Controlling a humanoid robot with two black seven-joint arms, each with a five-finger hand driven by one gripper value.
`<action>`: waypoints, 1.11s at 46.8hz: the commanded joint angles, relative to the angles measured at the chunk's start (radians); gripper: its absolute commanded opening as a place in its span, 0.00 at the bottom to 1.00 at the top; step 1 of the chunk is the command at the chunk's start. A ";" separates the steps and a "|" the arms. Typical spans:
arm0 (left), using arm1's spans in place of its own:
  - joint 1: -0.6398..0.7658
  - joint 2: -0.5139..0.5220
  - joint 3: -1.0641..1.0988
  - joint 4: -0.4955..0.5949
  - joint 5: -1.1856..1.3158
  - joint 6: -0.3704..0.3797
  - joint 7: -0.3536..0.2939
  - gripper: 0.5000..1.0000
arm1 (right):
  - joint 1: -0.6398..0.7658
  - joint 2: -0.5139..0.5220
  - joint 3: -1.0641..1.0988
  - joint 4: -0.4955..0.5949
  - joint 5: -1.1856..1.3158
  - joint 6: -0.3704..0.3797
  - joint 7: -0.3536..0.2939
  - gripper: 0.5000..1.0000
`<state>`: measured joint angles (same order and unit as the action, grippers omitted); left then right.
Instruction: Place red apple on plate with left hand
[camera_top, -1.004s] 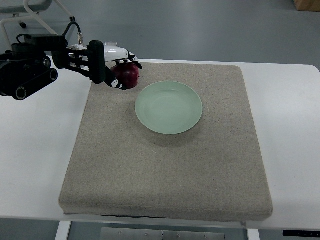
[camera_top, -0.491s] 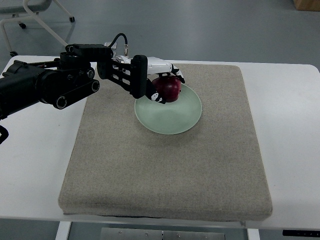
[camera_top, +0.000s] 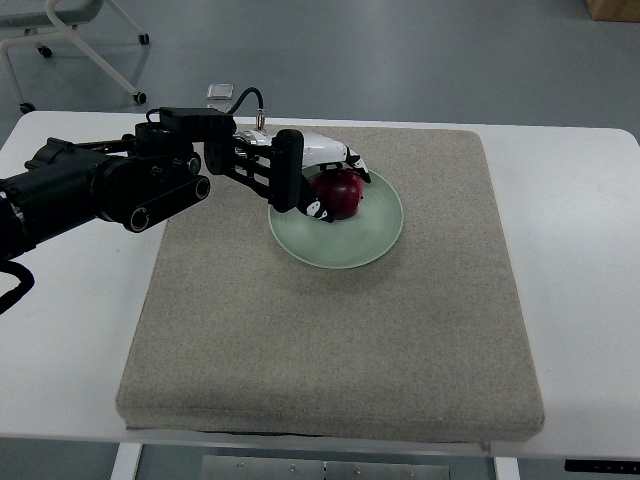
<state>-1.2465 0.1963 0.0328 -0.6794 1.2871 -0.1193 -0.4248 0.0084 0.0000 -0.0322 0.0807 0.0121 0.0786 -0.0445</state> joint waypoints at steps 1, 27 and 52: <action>0.004 0.000 -0.001 0.000 0.000 0.000 0.000 0.07 | 0.001 0.000 0.000 0.001 0.000 0.000 0.000 0.86; 0.009 0.000 -0.002 -0.005 -0.014 0.000 0.000 0.93 | 0.001 0.000 0.000 0.001 0.000 0.000 0.000 0.86; 0.001 0.021 -0.017 0.003 -0.022 0.007 -0.003 0.98 | -0.001 0.000 0.000 0.001 0.000 0.001 0.000 0.86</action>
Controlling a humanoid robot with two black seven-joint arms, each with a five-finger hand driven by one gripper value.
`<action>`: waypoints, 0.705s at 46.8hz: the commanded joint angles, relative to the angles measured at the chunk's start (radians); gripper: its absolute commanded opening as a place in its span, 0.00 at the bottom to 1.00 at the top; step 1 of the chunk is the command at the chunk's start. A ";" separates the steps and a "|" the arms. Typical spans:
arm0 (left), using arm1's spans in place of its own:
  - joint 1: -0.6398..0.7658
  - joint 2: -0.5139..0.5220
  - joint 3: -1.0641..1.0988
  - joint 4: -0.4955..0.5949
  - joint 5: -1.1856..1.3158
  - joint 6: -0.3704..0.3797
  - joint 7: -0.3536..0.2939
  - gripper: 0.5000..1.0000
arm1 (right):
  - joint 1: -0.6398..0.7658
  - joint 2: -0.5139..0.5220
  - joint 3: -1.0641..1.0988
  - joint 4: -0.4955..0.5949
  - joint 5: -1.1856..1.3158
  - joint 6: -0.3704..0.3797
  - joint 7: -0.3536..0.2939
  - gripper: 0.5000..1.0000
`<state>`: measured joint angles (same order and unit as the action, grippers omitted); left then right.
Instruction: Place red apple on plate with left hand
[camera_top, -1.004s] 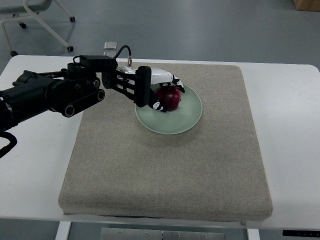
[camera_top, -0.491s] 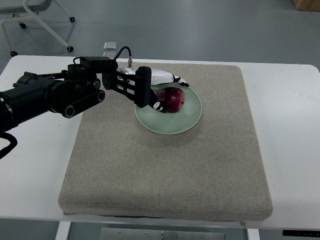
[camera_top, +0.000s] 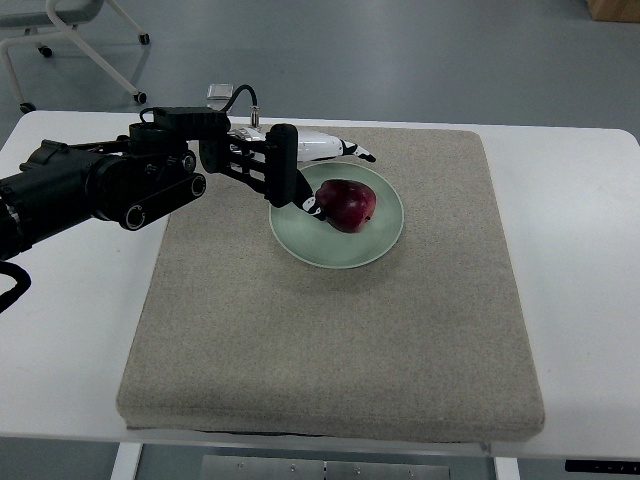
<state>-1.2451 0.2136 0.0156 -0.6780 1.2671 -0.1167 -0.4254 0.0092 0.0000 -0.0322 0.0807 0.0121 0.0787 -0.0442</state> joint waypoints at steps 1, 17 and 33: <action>0.000 0.007 0.000 0.008 -0.002 0.008 -0.004 0.98 | 0.000 0.000 0.000 0.001 0.000 0.001 0.000 0.86; -0.002 0.027 -0.002 0.139 -0.098 0.074 -0.010 0.99 | 0.000 0.000 0.000 -0.001 0.000 0.000 0.000 0.86; 0.006 0.021 -0.020 0.156 -0.509 0.111 0.005 0.99 | 0.000 0.000 0.000 -0.001 0.000 0.000 0.000 0.86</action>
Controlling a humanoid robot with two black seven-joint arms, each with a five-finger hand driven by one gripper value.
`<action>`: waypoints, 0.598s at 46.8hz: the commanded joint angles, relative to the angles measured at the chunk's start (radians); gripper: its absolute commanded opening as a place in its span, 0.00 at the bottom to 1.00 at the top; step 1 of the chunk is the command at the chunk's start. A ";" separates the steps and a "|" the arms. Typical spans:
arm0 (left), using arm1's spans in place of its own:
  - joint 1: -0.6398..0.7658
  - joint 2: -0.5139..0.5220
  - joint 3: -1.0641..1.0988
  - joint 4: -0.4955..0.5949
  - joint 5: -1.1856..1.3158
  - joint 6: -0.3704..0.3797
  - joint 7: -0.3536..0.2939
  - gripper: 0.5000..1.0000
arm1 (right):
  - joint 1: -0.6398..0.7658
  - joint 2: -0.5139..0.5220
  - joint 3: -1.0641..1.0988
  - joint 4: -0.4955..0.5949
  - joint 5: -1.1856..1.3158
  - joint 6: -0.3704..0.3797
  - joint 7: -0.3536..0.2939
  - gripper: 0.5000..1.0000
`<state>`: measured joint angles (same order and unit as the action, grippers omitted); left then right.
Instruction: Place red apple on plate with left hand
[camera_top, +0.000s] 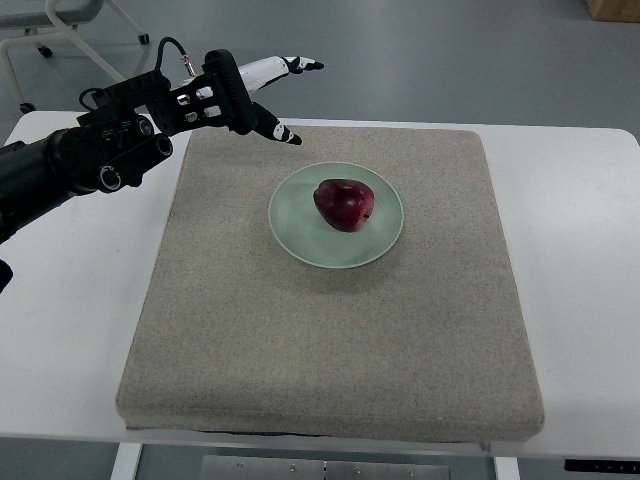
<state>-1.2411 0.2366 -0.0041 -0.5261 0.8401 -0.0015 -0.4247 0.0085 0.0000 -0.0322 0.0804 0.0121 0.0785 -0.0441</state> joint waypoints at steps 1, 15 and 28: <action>0.002 -0.002 0.000 0.005 -0.108 -0.005 0.006 0.99 | 0.001 0.000 0.000 0.001 0.000 0.001 0.000 0.86; 0.005 -0.029 -0.004 0.101 -0.501 0.000 0.147 0.99 | 0.001 0.000 0.000 -0.001 0.000 0.001 0.000 0.86; 0.026 -0.100 -0.091 0.230 -0.785 0.000 0.268 0.99 | 0.001 0.000 0.000 0.001 0.000 0.000 0.000 0.86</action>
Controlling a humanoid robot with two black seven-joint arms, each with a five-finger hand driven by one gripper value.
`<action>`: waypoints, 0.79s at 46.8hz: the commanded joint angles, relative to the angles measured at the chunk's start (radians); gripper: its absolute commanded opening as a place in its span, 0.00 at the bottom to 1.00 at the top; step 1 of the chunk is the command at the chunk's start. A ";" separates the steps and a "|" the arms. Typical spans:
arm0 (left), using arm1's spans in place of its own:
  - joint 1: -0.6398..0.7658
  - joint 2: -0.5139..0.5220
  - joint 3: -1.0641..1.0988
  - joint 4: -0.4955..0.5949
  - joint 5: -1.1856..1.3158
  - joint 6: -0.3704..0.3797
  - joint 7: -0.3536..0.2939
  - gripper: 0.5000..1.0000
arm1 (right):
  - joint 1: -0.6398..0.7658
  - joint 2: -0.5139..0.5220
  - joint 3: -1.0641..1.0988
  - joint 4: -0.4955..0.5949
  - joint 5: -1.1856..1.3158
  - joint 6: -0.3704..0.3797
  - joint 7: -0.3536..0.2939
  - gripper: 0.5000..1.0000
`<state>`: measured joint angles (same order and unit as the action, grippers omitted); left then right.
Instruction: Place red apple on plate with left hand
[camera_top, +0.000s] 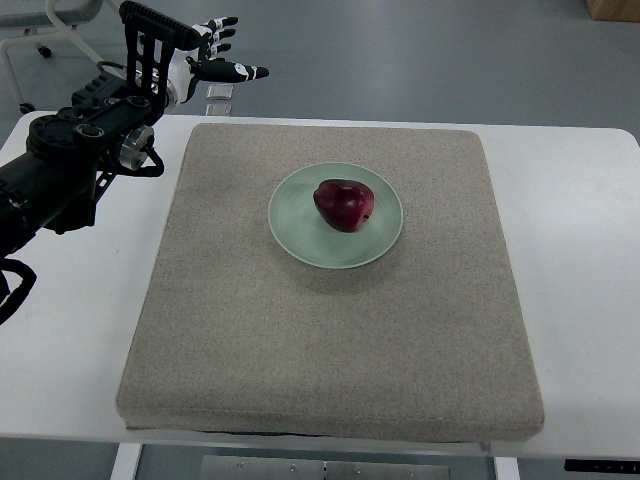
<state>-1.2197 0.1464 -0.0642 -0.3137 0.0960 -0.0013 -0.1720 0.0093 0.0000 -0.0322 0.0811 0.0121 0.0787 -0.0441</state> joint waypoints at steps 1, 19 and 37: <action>0.005 -0.010 -0.046 0.022 -0.051 0.000 0.016 0.99 | 0.000 0.000 0.000 0.000 0.000 -0.001 0.001 0.86; 0.127 -0.045 -0.325 0.058 -0.078 -0.167 -0.033 0.99 | 0.000 0.000 0.000 0.000 0.000 0.000 0.001 0.86; 0.172 -0.044 -0.482 0.058 -0.122 -0.236 -0.084 1.00 | 0.000 0.000 0.000 0.000 0.000 0.001 0.000 0.86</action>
<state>-1.0507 0.1031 -0.5430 -0.2560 -0.0252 -0.2252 -0.2461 0.0092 0.0000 -0.0322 0.0809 0.0120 0.0789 -0.0443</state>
